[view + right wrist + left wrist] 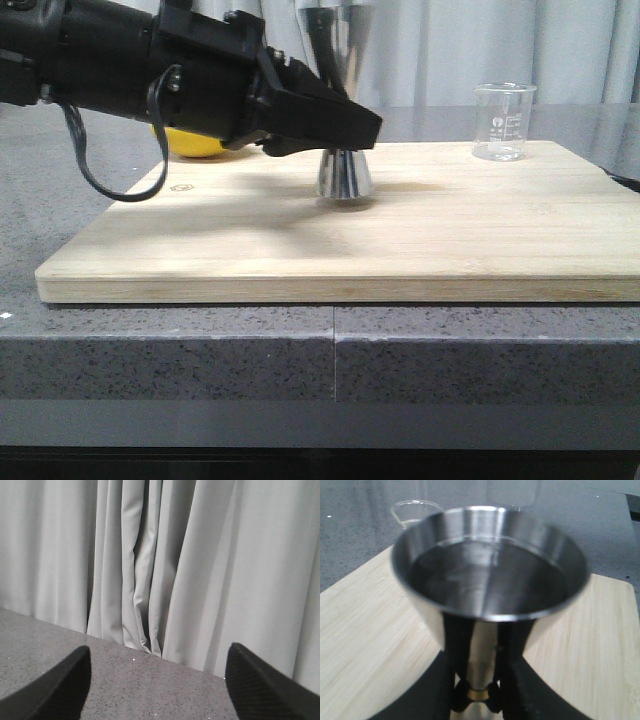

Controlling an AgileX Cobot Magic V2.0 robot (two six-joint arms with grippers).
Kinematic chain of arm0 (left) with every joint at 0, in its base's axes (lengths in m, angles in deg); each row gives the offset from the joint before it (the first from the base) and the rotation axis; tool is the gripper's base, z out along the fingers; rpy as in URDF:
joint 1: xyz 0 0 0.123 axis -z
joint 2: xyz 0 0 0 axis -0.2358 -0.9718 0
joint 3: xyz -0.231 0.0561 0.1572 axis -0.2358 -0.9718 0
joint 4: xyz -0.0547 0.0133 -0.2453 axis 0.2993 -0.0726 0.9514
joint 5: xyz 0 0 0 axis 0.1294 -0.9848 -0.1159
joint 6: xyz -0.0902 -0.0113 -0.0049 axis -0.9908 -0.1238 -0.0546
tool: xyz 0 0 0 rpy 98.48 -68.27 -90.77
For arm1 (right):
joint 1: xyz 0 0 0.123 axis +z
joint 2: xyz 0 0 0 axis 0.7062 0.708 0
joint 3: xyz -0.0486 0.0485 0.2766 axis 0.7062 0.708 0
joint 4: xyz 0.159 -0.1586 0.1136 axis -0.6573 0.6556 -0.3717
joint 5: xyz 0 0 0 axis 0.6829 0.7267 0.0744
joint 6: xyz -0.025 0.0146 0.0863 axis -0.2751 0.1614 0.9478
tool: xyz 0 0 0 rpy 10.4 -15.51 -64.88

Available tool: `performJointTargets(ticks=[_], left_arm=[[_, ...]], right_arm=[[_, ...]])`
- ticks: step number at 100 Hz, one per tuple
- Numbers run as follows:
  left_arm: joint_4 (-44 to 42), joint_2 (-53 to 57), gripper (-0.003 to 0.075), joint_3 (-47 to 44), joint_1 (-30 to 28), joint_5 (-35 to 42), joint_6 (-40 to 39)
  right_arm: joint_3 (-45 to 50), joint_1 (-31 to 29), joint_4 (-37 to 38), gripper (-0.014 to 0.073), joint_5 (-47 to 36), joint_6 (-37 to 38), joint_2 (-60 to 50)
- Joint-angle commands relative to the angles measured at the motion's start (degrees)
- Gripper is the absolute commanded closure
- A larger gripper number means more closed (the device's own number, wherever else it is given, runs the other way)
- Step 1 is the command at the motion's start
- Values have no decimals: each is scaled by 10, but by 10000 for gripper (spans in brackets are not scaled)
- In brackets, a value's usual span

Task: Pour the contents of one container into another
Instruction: 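Move the filled jigger with the left gripper toward the lemon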

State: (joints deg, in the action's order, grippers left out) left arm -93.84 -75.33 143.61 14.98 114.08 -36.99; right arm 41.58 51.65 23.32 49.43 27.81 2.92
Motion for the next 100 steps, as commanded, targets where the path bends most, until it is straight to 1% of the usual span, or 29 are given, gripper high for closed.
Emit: performJointTargets(ticks=[1,30,77,100], left_arm=[[24,32,741,18,-11,31,-5],[7,32,741,18,-45,31,-5],[-21,32,741,18,-48,30,-5],[-24,32,741,18,-48,16,-5]], right_arm=[[-15,-2,-4,87,-37,3,-18],[-15,-2,-4,87,-37,3,-18],[-15,-2,-4,87,-37,4,-18],[-15,-2,-4,87,-38,4,-18]])
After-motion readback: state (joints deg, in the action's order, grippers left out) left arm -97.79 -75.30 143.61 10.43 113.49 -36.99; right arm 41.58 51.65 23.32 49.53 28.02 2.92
